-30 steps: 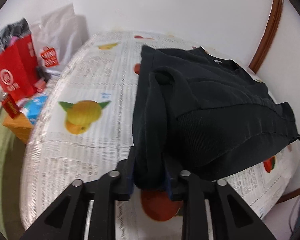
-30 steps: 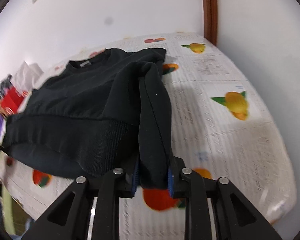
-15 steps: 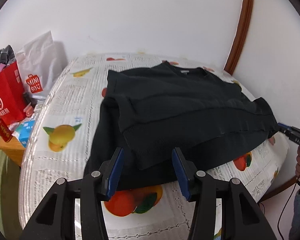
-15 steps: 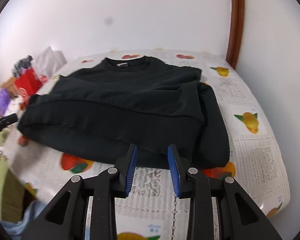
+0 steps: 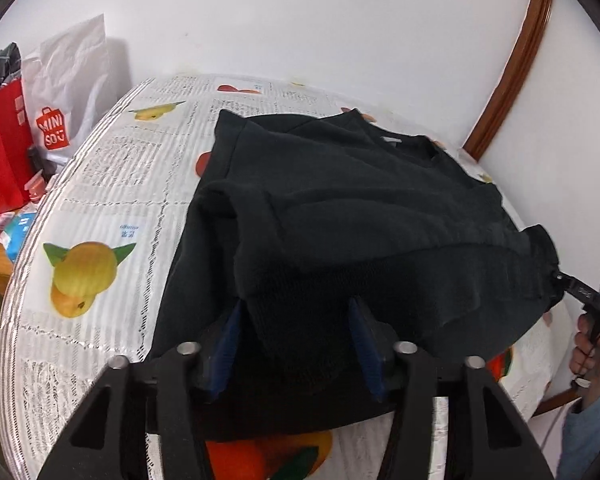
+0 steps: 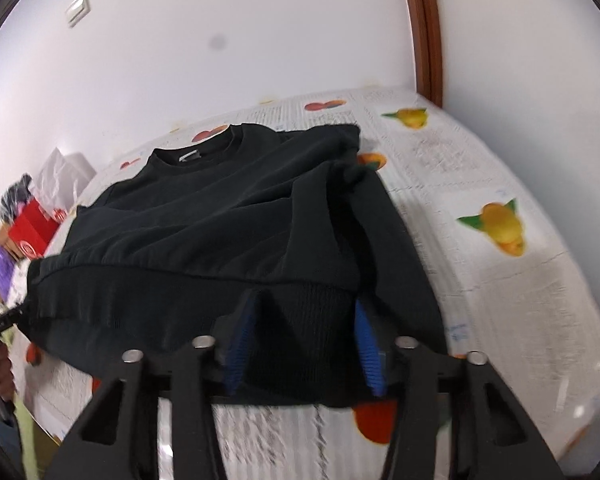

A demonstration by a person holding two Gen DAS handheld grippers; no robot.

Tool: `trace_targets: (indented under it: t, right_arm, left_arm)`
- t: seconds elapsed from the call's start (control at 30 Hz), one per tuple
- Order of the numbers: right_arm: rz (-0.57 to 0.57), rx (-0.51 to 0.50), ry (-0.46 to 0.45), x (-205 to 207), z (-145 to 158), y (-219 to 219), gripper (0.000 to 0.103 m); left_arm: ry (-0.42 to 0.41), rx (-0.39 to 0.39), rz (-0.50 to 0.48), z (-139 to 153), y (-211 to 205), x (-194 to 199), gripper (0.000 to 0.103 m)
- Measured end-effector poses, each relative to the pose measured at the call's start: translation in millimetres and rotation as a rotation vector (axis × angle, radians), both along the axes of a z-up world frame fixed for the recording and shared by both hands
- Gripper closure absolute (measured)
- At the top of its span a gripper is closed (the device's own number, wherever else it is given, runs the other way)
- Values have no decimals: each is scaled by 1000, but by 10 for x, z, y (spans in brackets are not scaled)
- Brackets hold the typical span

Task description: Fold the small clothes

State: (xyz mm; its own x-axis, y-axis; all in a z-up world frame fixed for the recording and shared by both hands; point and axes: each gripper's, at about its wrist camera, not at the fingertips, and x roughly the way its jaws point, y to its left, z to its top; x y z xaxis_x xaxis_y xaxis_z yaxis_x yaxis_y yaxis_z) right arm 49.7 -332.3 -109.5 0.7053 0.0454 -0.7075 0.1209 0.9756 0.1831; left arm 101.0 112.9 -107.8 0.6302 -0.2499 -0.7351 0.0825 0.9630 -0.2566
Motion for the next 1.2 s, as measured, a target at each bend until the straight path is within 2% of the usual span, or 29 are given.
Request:
trace_targets:
  t: [0.03, 0.1, 0.27, 0.4, 0.53, 0.63, 0.83, 0.93, 1.0, 1.07, 1.13, 1.17, 1.2]
  right_arm:
    - [12, 8, -16, 4, 38, 9, 78]
    - [40, 23, -89, -40, 188, 32, 84]
    - [64, 52, -196, 52, 565, 18, 86]
    - [50, 83, -228, 327, 688, -41, 87]
    - [30, 121, -214, 637, 632, -112, 87]
    - [10, 98, -178, 861, 500, -114, 87]
    - [-29, 48, -60, 1152, 171, -153, 87]
    - [-25, 22, -8, 1192, 119, -149, 84]
    - [-19, 0, 0, 1110, 209, -115, 82]
    - [-18, -32, -21, 968, 339, -42, 77]
    - [19, -91, -70, 766, 493, 112, 61]
    - [48, -122, -90, 655, 553, 206, 60]
    - [77, -139, -94, 596, 579, 278, 60]
  left_arm:
    - [-10, 6, -7, 50, -10, -12, 89]
    - [-47, 10, -10, 172, -3, -39, 96]
    - [-129, -74, 16, 451, 74, 52, 96]
    - [-106, -143, 74, 447, 133, 339, 96]
    - [-61, -135, 105, 335, 107, 633, 96]
    - [-23, -101, 124, 195, 85, 822, 96]
    - [15, -101, 123, 33, 114, 964, 93]
    - [27, -87, 98, 63, 99, 922, 88]
    - [28, -47, 90, 117, 82, 837, 78]
    - [-4, 9, 90, 190, 66, 686, 72]
    - [-37, 34, 82, 250, 49, 546, 62]
    - [-44, 35, 62, 274, 33, 481, 55]
    - [-47, 32, 35, 294, 6, 410, 55]
